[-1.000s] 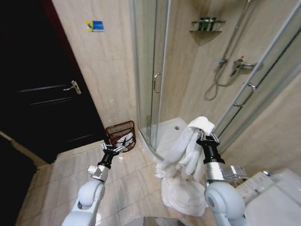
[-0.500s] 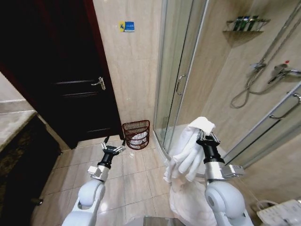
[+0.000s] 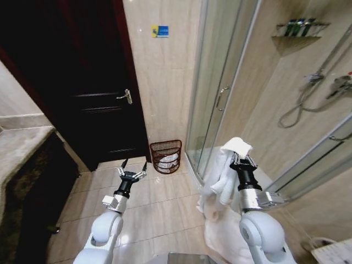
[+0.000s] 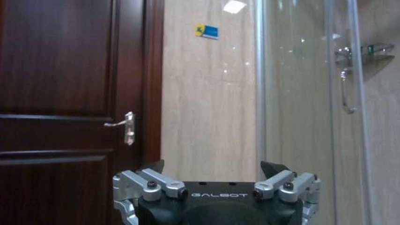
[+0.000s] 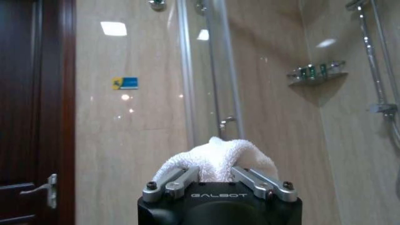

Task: Discard the used towel into the hamper.

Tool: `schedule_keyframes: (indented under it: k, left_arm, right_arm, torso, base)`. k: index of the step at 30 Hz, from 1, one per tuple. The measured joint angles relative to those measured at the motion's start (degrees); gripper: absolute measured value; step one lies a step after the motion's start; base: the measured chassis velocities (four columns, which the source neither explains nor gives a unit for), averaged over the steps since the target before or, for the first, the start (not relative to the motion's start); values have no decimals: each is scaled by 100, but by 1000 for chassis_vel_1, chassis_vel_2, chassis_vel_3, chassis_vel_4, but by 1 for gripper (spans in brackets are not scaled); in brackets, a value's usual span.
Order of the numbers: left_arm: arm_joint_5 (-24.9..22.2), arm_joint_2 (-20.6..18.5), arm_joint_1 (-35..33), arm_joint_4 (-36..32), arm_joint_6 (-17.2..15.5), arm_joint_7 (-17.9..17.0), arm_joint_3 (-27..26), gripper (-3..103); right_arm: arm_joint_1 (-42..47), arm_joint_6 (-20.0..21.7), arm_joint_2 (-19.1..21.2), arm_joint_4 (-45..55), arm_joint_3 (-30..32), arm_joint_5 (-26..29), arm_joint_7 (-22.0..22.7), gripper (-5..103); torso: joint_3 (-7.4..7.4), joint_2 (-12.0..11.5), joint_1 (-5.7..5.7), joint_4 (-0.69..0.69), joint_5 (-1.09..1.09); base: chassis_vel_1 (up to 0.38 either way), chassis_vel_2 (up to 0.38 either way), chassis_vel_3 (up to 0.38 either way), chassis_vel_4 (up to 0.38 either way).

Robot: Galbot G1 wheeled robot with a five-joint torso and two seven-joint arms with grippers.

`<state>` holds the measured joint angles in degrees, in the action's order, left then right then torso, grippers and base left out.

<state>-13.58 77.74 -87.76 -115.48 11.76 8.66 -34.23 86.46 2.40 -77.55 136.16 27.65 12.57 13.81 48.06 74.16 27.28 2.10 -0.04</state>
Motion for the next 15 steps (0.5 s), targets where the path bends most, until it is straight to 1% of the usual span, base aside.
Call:
schedule_keyframes:
  k: [3,4,5,7,8,9,11,12,15]
  left_arm:
    - [5,5,-1,3,8,0,4,100]
    - [7,9,-7,6,12,-1,6,100]
    - [8,9,-12,7,14,-1,7,100]
    - [9,8,-14,7,21,-1,7,100]
    - [11,9,-19,11,23,-1,7,100]
    - [15,8,-20,14,28,-2,5,100]
    - [19,8,-23,15,31,-3,5,100]
    - [23,10,-26,15,32,-3,6,100]
    - [27,20,-27,15,33,-5,8,100]
  right_arm:
    - [2,-12,-6,-9,-5,-16,-2,8]
    - [4,-20,-7,-10,-11,-17,-3,8]
    - [5,-30,-7,-14,-12,-19,-4,8]
    - [5,-46,-6,-22,-13,-35,-12,8]
    - [10,-65,-4,-34,-15,-81,-37,8]
    - [27,-76,-5,-48,-20,-167,-101,8]
    - [40,-90,-18,-55,-27,-231,-143,8]
    - [45,-110,-37,-63,-42,-276,-167,8]
    - [38,-144,-63,-105,-51,-309,-175,8]
  torso:
    - [0,0,0,0,6]
    - [0,0,0,1,0]
    - [-1,0,-1,0,4]
    - [-1,0,-1,0,4]
    - [0,0,0,1,0]
    - [0,0,1,1,2]
    - [0,0,0,0,2]
    - [-1,0,0,1,0]
    - [0,0,0,3,3]
  base:
    - [243,271,-270,-241]
    - [270,286,-274,-240]
    - [270,291,-254,-243]
    - [245,291,-254,-244]
    - [219,228,-264,-244]
    - [224,228,-162,-152]
    - [157,182,-162,-133]
    - [157,16,-64,-133]
    - [25,5,3,-12]
